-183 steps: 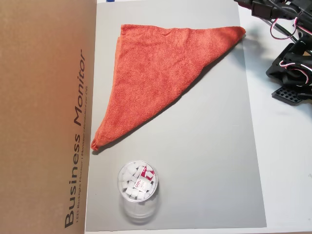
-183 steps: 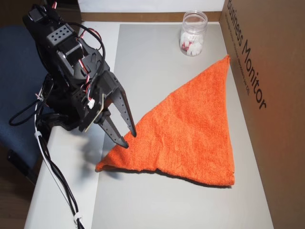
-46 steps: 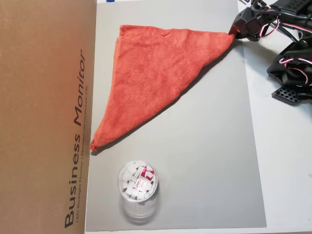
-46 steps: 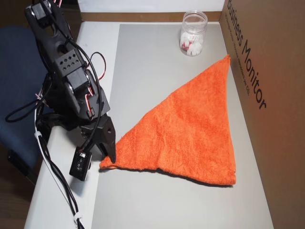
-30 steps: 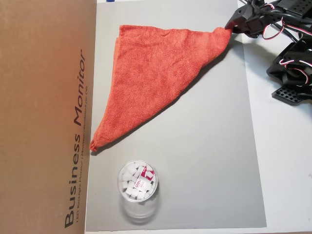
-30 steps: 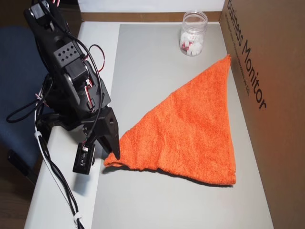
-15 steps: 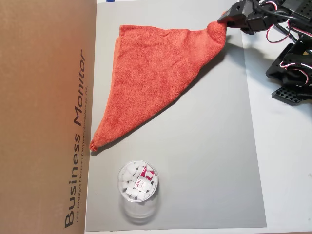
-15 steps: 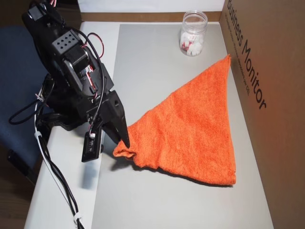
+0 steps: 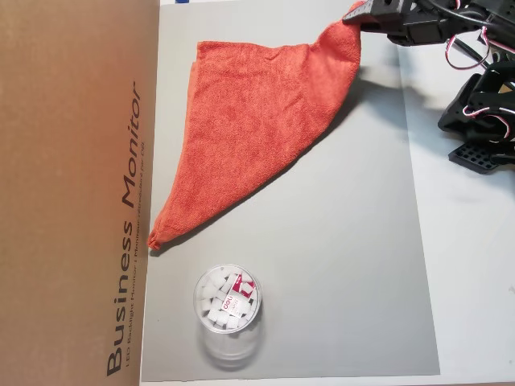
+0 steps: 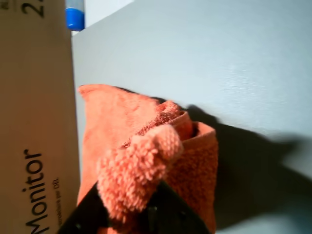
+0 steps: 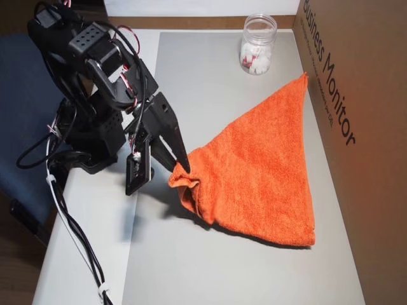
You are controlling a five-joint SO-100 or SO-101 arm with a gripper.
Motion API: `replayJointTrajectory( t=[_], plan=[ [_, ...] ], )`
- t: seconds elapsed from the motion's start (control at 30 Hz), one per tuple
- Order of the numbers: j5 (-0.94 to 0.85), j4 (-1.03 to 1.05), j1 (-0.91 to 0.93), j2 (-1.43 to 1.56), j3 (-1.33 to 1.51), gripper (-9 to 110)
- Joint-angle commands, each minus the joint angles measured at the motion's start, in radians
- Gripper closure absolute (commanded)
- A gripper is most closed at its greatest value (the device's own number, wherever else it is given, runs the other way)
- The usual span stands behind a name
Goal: Fold the blanket.
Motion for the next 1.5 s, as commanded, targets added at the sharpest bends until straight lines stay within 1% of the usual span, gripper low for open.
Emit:
replayJointTrajectory(
  t=[0.0, 0.33, 0.47, 0.63, 0.83, 1.13, 1.33, 1.47],
  plan=[
    [-0.011, -0.014, -0.031, 0.015, -0.087, 102],
    [-0.012, -0.014, -0.075, 0.008, -0.169, 102],
    [-0.048, -0.018, -0.095, 0.006, -0.189, 102],
    [-0.060, -0.107, -0.121, 0.005, -0.193, 102],
    [-0.126, -0.176, -0.141, -0.012, -0.196, 102],
    [-0.141, -0.169, -0.176, -0.238, -0.477, 102],
    [-0.201, -0.169, -0.219, -0.365, -0.641, 102],
    [-0.242, -0.176, -0.245, -0.407, -0.690, 102]
  ],
)
